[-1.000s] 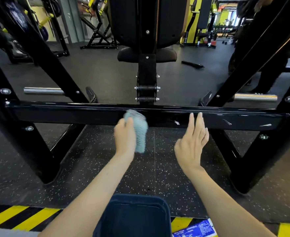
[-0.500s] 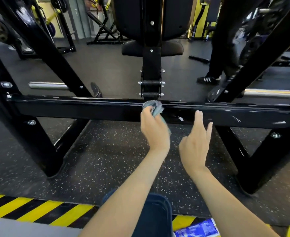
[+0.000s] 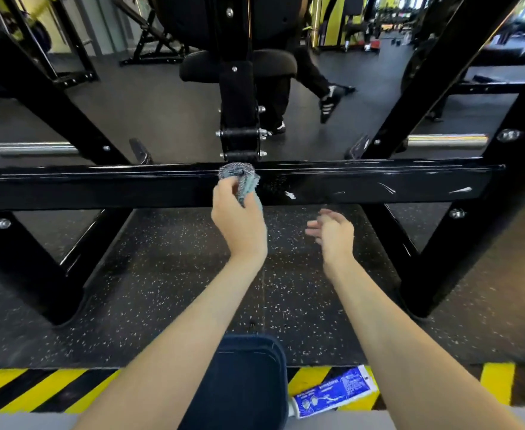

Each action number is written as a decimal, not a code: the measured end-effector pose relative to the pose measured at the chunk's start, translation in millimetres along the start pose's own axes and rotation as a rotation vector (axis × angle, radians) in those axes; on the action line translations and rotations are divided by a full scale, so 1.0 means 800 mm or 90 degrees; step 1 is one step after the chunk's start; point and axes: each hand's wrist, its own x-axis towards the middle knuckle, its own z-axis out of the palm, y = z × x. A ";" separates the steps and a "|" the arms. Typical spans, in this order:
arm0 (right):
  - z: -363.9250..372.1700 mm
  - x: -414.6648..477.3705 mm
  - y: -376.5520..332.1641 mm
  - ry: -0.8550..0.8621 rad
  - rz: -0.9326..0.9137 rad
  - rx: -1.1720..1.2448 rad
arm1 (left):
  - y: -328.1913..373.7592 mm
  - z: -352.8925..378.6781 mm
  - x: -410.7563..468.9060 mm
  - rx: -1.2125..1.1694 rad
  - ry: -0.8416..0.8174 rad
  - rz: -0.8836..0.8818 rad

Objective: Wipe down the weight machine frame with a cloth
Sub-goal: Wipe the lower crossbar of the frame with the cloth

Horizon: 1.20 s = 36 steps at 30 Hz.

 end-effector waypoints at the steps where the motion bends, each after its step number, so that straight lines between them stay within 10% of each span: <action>1: -0.001 0.005 -0.002 -0.036 0.043 0.074 | 0.004 0.010 -0.005 0.024 -0.017 0.031; 7: -0.015 0.017 -0.013 -0.314 0.146 0.300 | 0.018 0.055 -0.030 0.116 -0.111 0.128; 23: -0.003 0.021 -0.016 -0.214 0.153 0.374 | -0.014 0.041 0.018 0.437 -0.283 0.946; 36: 0.013 0.007 -0.020 -0.151 0.165 0.399 | -0.004 0.015 0.051 0.634 -0.383 1.180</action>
